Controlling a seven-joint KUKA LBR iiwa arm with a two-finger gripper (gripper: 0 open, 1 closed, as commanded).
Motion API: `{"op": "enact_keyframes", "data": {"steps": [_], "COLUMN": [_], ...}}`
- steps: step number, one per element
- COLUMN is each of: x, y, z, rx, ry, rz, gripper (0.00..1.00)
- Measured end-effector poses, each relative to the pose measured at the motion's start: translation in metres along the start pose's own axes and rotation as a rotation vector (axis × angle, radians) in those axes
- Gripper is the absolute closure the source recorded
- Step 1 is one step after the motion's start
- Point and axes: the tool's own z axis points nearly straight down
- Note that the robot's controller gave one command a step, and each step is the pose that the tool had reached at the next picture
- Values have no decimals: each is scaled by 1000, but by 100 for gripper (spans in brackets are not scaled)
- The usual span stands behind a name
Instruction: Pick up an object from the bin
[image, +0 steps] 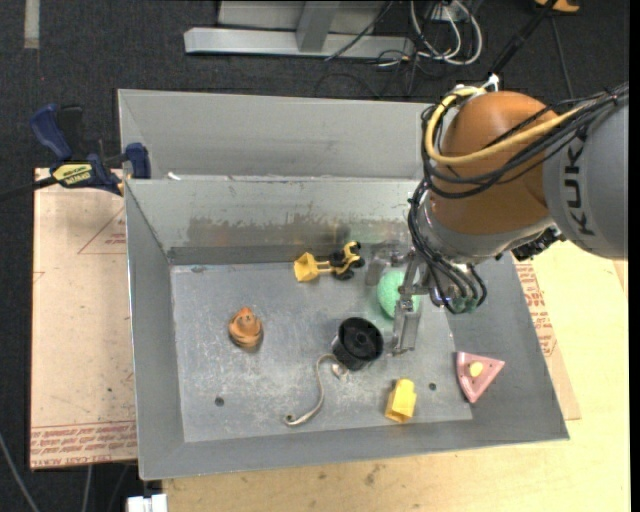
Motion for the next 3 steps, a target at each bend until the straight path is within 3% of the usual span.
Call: {"op": "enact_keyframes", "data": {"steps": [1, 2, 3], "x": [-1, -9, 13], "y": [0, -13, -3], "z": [-4, 48, 96], "rx": [0, 0, 0], "ry": [-8, -15, -8], "rz": [0, -52, 31], "gripper": [0, 0, 0]}}
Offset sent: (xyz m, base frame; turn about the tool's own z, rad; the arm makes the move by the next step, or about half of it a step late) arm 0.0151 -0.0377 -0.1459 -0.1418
